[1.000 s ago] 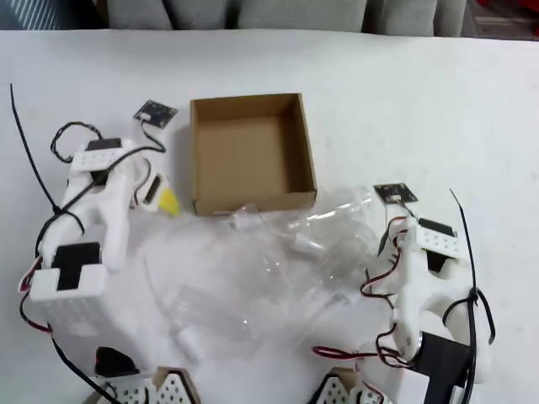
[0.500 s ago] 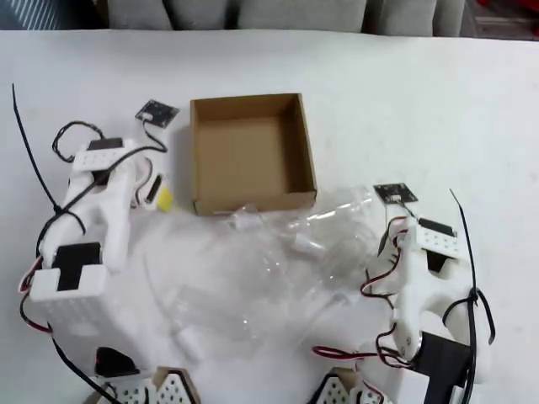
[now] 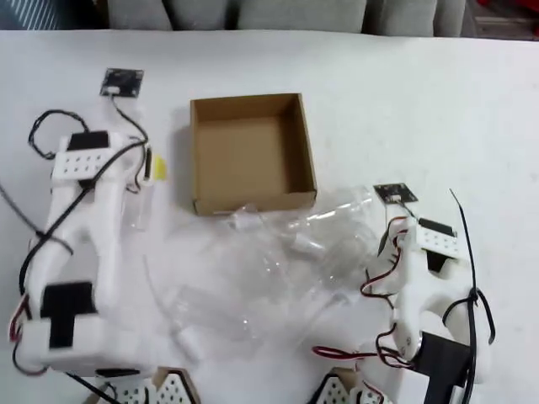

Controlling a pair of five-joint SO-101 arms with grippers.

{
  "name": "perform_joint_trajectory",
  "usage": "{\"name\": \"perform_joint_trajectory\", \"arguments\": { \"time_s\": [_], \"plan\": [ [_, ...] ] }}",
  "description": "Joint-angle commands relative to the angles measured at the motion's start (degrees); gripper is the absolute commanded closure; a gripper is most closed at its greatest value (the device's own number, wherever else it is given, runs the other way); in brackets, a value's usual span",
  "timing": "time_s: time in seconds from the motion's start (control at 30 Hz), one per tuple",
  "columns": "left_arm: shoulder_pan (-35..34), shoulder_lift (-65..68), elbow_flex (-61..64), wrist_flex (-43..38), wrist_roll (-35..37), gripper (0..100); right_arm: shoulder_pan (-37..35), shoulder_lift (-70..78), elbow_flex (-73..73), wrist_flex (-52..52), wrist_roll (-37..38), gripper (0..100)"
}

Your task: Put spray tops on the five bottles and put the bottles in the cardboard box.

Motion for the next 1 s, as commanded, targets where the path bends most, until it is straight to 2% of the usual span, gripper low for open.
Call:
{"name": "perform_joint_trajectory", "arguments": {
  "time_s": [0.0,0.2,0.37,0.53,0.67,0.83,0.97],
  "plan": [
    [0.84,-12.97,5.27,-1.76,7.21,97,-0.66,-0.40,0.09,-1.80,0.26,98.2],
    [0.66,-25.36,20.48,-12.13,15.30,97,-0.57,-0.40,0.09,-1.80,0.26,98.2],
    [-1.71,-31.34,29.63,-20.48,16.62,97,-0.48,-0.57,0.00,-1.63,-0.35,98.2],
    [-7.60,-28.62,29.36,-24.26,16.79,97,-1.80,-1.71,-2.46,-0.22,-3.60,98.2],
    [-10.59,-20.09,23.38,-23.12,19.34,97,-3.91,-6.73,-9.32,9.54,-4.48,98.2],
    [-14.46,-8.48,13.54,-19.43,22.68,97,-13.32,-16.92,-16.35,21.58,-4.31,98.2],
    [-16.40,-3.82,9.76,-19.52,22.77,97,-29.14,-23.96,-17.85,26.95,-4.40,98.2]
  ]
}}
